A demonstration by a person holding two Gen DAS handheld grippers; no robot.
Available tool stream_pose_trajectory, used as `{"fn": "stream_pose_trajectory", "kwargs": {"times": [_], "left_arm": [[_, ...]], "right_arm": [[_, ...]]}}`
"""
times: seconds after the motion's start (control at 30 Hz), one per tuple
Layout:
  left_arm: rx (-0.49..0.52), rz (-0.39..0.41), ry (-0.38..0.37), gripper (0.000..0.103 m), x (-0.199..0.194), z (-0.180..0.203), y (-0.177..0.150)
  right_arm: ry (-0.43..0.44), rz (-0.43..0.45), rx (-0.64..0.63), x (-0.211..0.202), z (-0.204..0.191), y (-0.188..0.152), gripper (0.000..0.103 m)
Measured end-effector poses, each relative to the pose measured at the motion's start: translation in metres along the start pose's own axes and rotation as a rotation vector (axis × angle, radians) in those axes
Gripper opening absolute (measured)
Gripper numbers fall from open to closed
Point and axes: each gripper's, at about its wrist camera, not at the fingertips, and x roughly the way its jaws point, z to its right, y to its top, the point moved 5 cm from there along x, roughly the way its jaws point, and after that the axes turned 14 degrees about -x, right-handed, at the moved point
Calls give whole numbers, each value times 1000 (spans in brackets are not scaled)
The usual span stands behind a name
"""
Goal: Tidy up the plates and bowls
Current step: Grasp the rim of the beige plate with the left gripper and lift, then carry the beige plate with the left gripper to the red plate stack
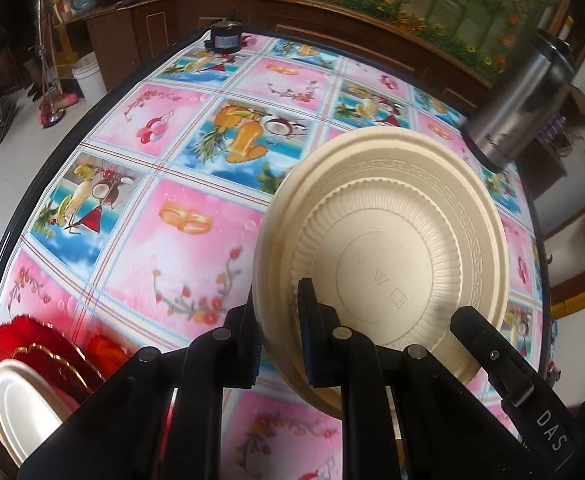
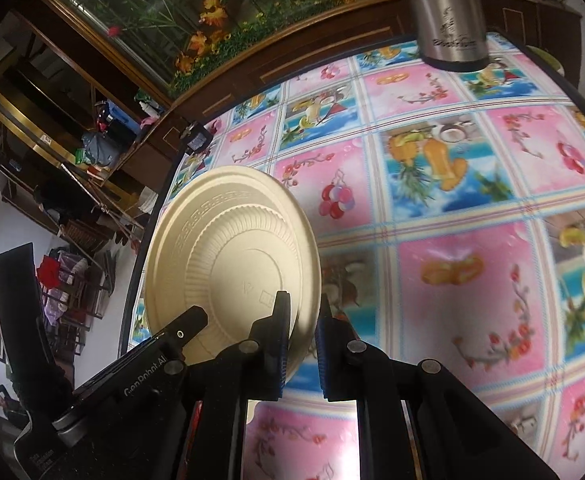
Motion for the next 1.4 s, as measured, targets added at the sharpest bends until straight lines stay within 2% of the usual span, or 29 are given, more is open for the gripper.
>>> {"fn": "stream_pose_trajectory", "kwargs": {"times": [0.4,0.83,1.1,1.4], "left_arm": [[74,26,-57,14,-24,12,-43],[130,51,-91,14,-36,9,-80],[112,70,-107,14,-49,-11,-90],[45,133,-105,14,-77,-56,-85]], "right_arm": [[-53,71,0,-49,14,-41,12],[-80,87,7,-72,22,-83,13],[-75,106,-17,-82,9,-98,13],[-22,111,-93,-80,-34,-102,13]]}}
